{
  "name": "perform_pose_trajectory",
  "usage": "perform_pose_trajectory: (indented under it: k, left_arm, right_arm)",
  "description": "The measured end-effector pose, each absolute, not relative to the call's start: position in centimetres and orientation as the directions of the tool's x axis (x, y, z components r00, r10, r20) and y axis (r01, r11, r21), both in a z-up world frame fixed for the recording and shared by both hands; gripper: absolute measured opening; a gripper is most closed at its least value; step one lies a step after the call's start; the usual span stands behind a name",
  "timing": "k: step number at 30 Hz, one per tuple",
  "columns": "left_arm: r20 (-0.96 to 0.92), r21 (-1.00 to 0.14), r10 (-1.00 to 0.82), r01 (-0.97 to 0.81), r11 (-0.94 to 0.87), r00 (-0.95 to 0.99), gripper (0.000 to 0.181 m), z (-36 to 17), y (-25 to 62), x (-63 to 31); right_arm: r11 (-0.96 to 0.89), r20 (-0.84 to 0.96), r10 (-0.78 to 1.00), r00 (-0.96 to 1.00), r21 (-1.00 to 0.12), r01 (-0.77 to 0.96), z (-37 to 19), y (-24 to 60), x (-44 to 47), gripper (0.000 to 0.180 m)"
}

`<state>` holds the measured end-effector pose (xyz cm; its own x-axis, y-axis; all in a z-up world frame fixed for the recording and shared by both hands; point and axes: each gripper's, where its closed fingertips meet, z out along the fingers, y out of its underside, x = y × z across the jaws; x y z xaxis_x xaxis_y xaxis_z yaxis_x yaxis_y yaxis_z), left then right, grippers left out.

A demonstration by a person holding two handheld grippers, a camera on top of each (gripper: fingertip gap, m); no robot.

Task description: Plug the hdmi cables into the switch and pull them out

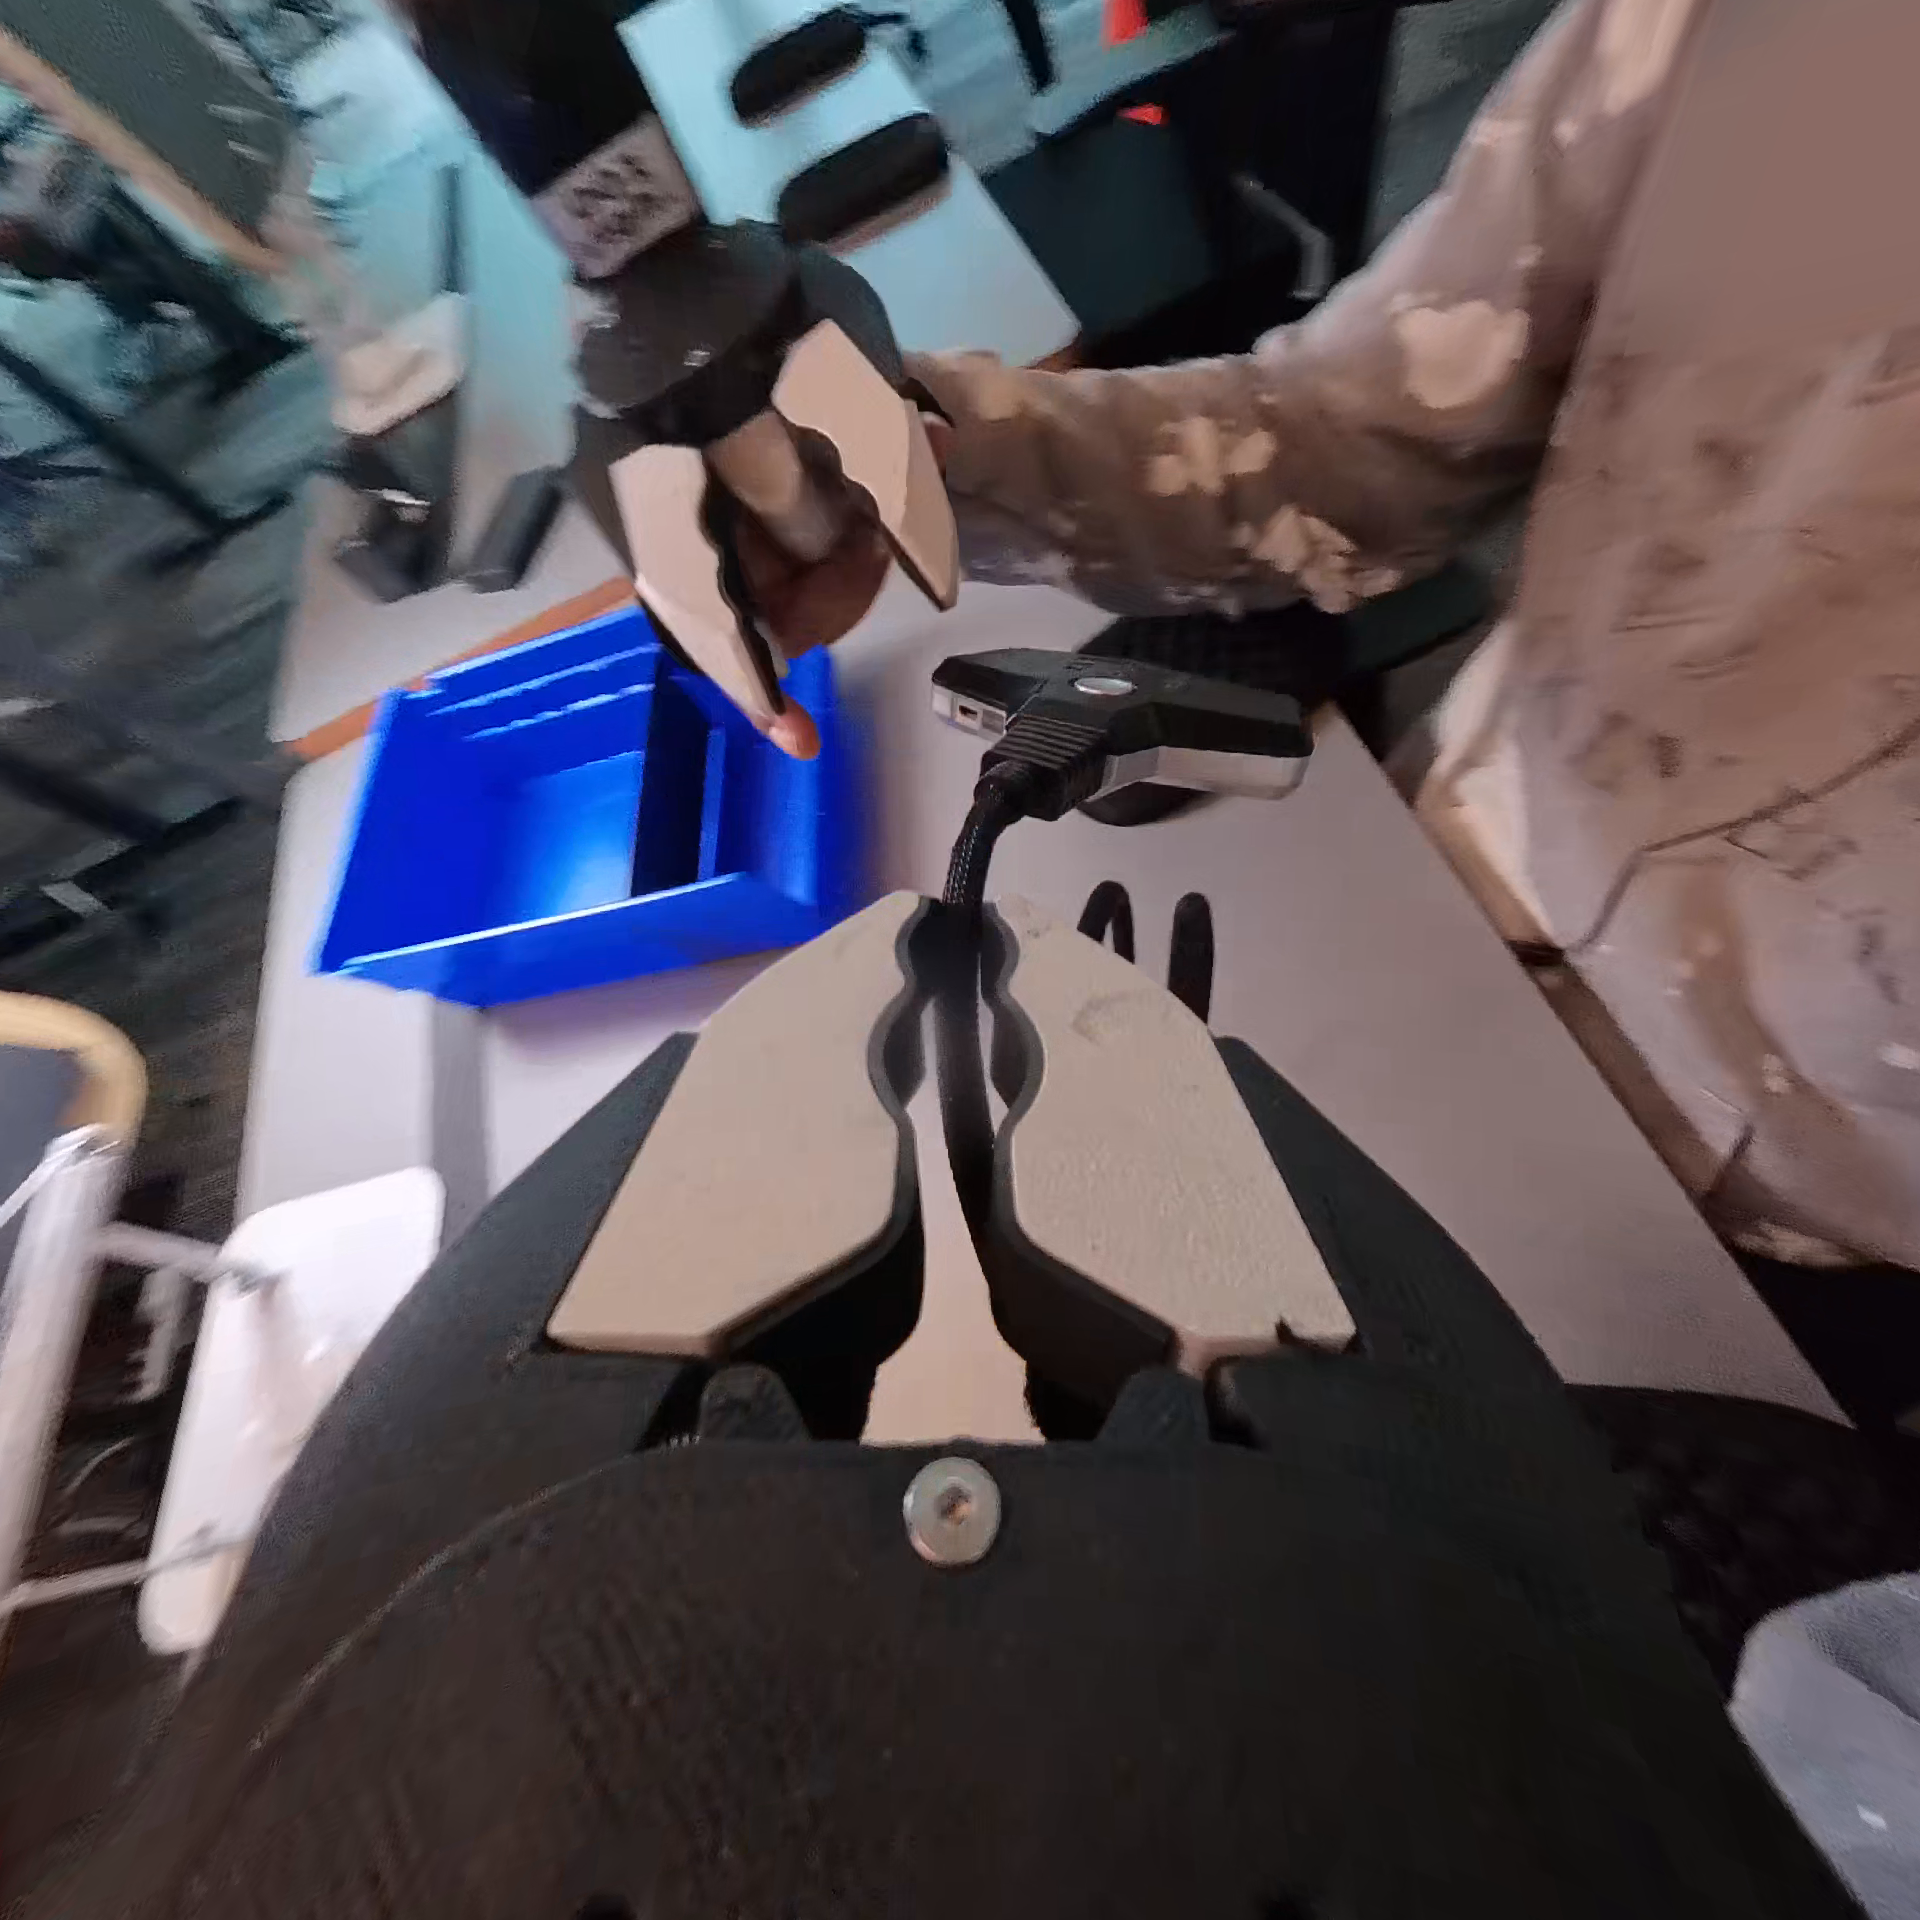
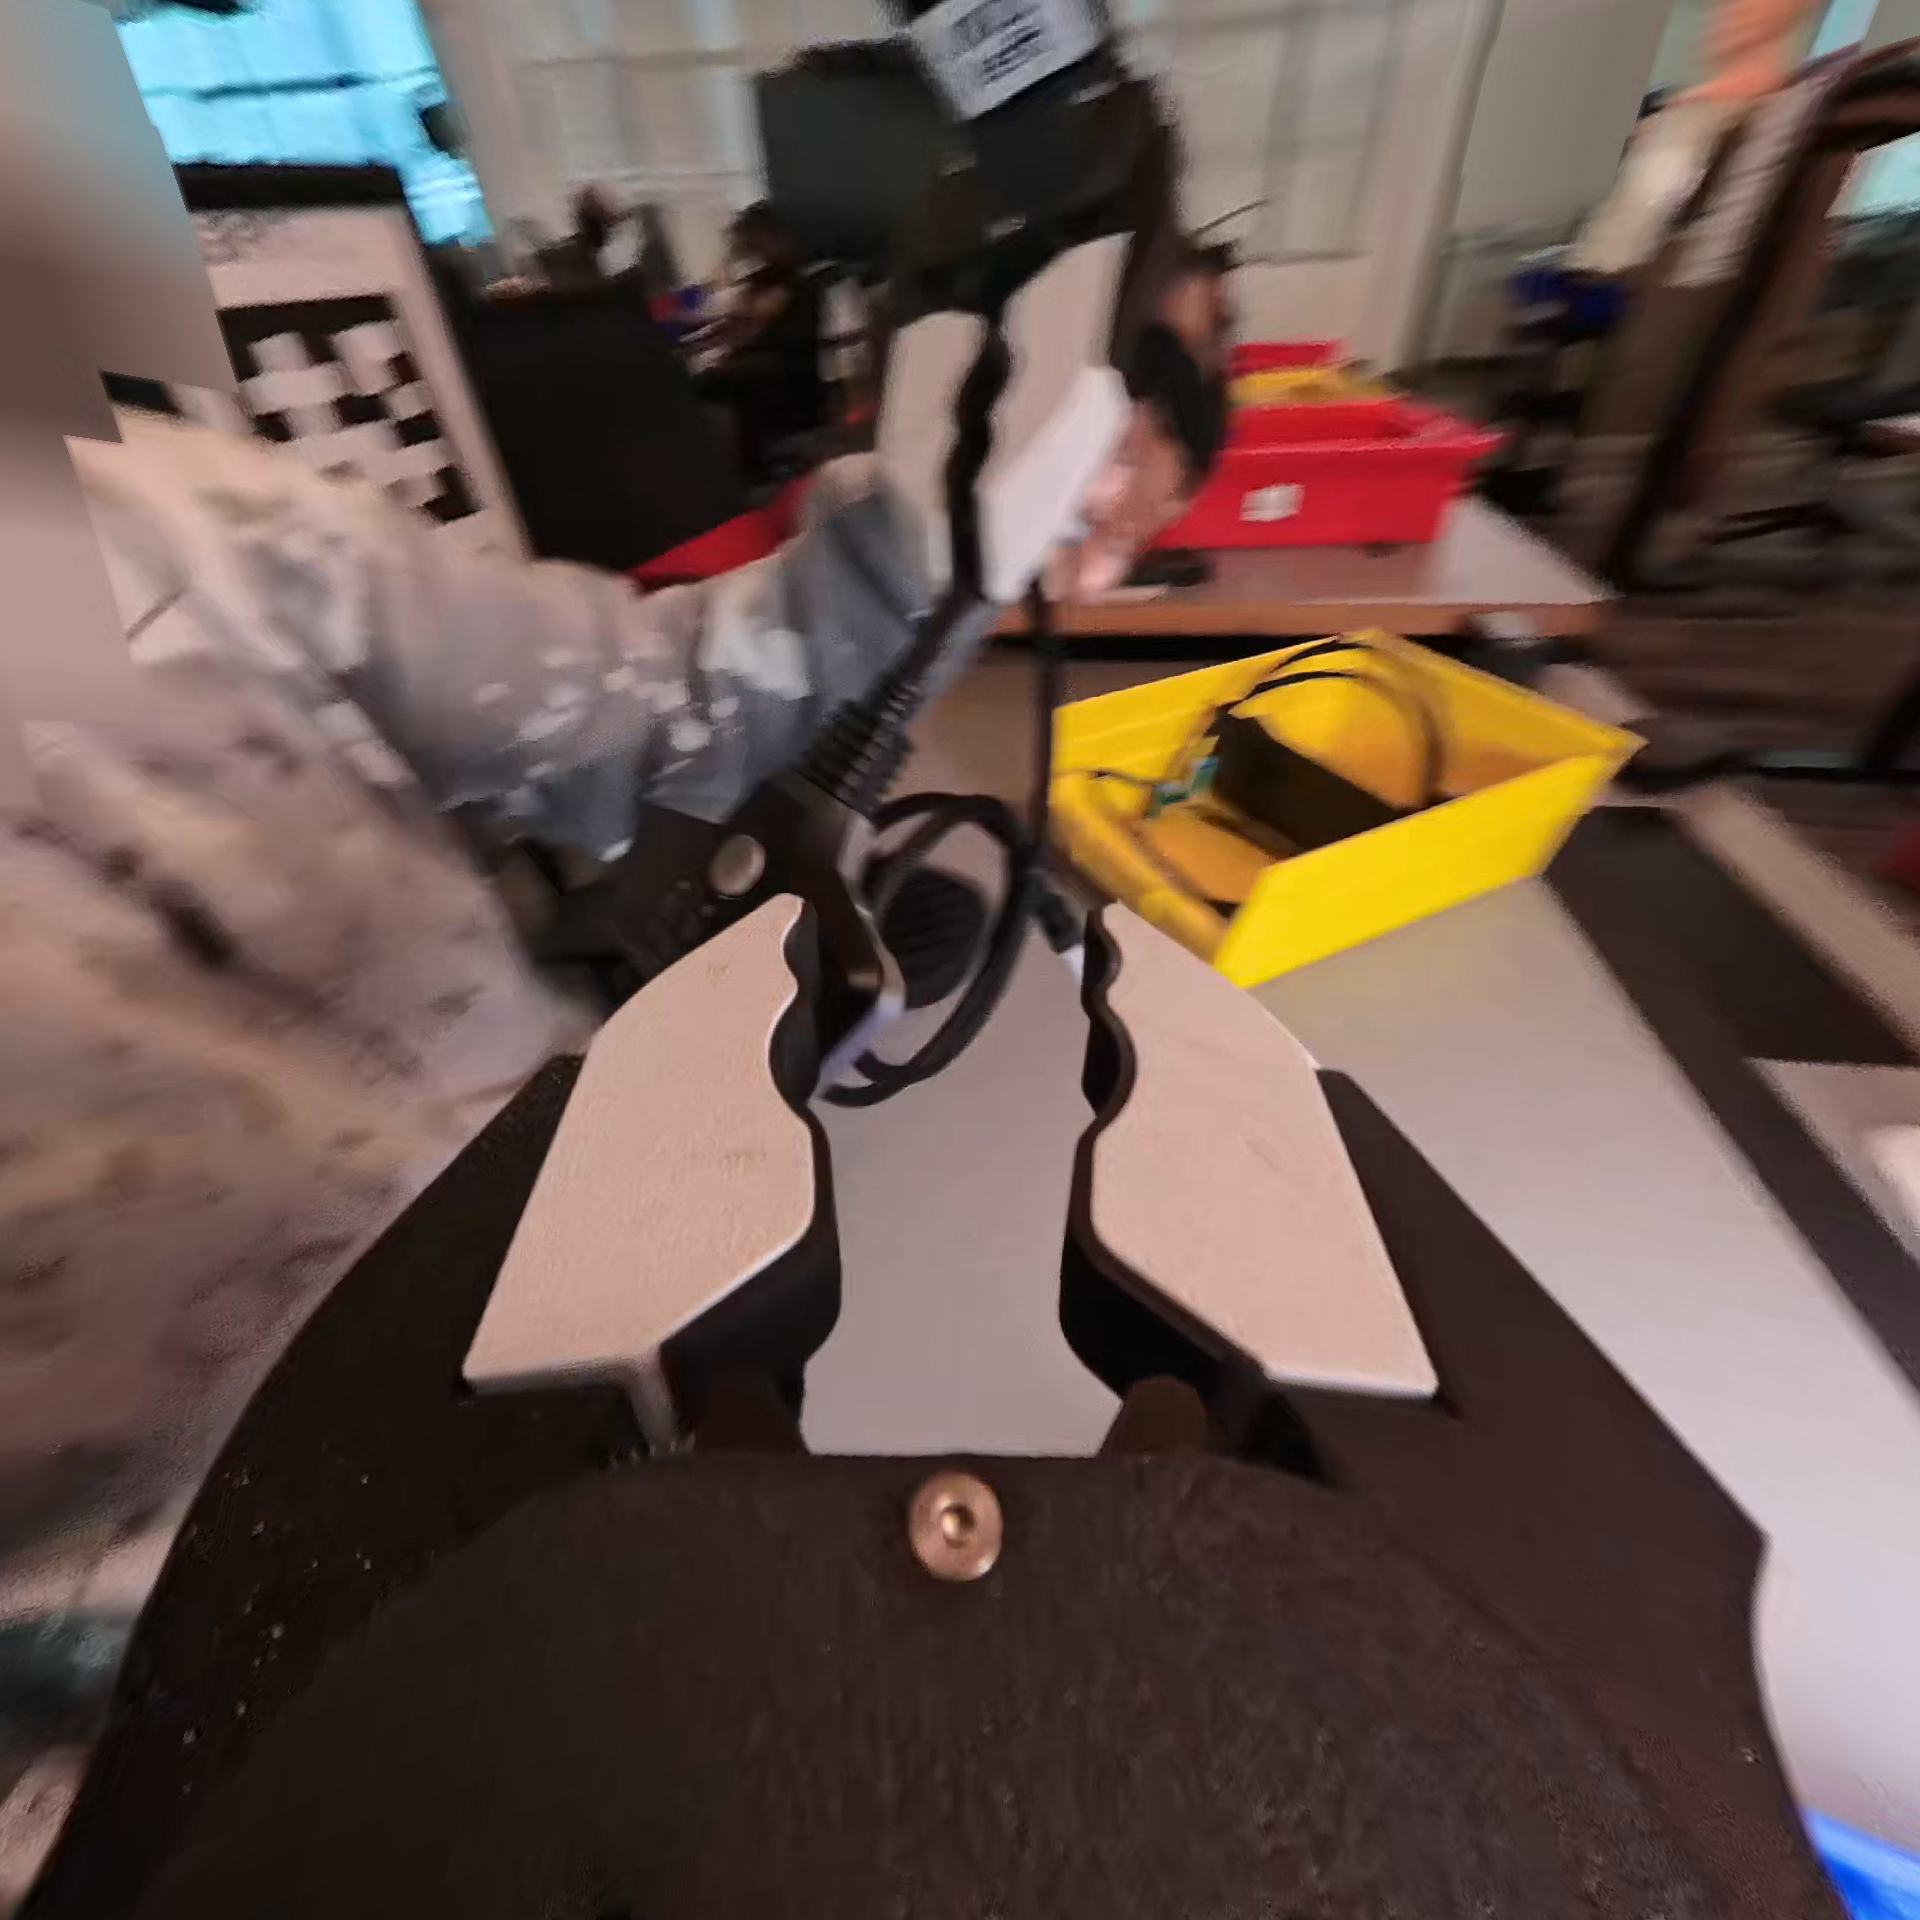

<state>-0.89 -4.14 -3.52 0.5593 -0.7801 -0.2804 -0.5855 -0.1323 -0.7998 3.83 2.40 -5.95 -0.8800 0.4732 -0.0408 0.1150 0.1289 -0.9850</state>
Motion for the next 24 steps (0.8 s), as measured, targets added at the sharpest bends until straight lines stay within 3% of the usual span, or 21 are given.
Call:
perform_pose_trajectory:
  k: [4, 6, 10, 15, 18, 21, 24]
  left_arm:
    - [-0.184, -0.796, -0.866, -0.587, -0.145, 0.464, 0.008, -6.5, -3.3, 2.0]
    - [-0.147, -0.776, -0.888, -0.608, -0.171, 0.437, 0.008, -7.4, -2.8, 2.5]
    - [-0.054, -0.757, -0.901, -0.606, -0.244, 0.431, 0.010, -7.9, -1.8, 2.1]
    - [-0.038, -0.768, -0.813, -0.538, -0.348, 0.581, 0.027, -8.5, 0.3, -0.8]
    - [-0.091, -0.839, -0.693, -0.430, -0.334, 0.715, 0.032, -7.7, 2.0, -2.9]
    - [-0.222, -0.930, -0.292, -0.291, -0.223, 0.931, 0.035, -4.4, 4.3, -8.3]
    - [-0.078, -0.993, -0.319, -0.100, -0.055, 0.945, 0.020, -2.2, 2.4, -7.9]
  right_arm:
    - [0.260, -0.133, 0.216, -0.967, -0.947, 0.189, -10.5, -2.6, 5.8, 0.050]
    - [0.264, -0.213, 0.083, -0.973, -0.937, 0.228, -11.9, -4.8, 6.7, 0.043]
    - [0.263, -0.293, -0.010, -0.956, -0.923, 0.281, -13.6, -7.7, 6.5, 0.030]
    - [0.237, -0.269, 0.206, -0.941, -0.919, 0.315, -14.8, -7.0, 2.2, 0.025]
    - [0.216, -0.245, 0.320, -0.915, -0.922, 0.322, -15.0, -5.5, 0.3, 0.025]
    - [0.154, -0.241, 0.404, -0.883, -0.933, 0.325, -14.7, -3.8, -1.3, 0.025]
    - [0.008, -0.248, 0.466, -0.849, -0.959, 0.284, -12.9, -1.5, -2.8, 0.025]
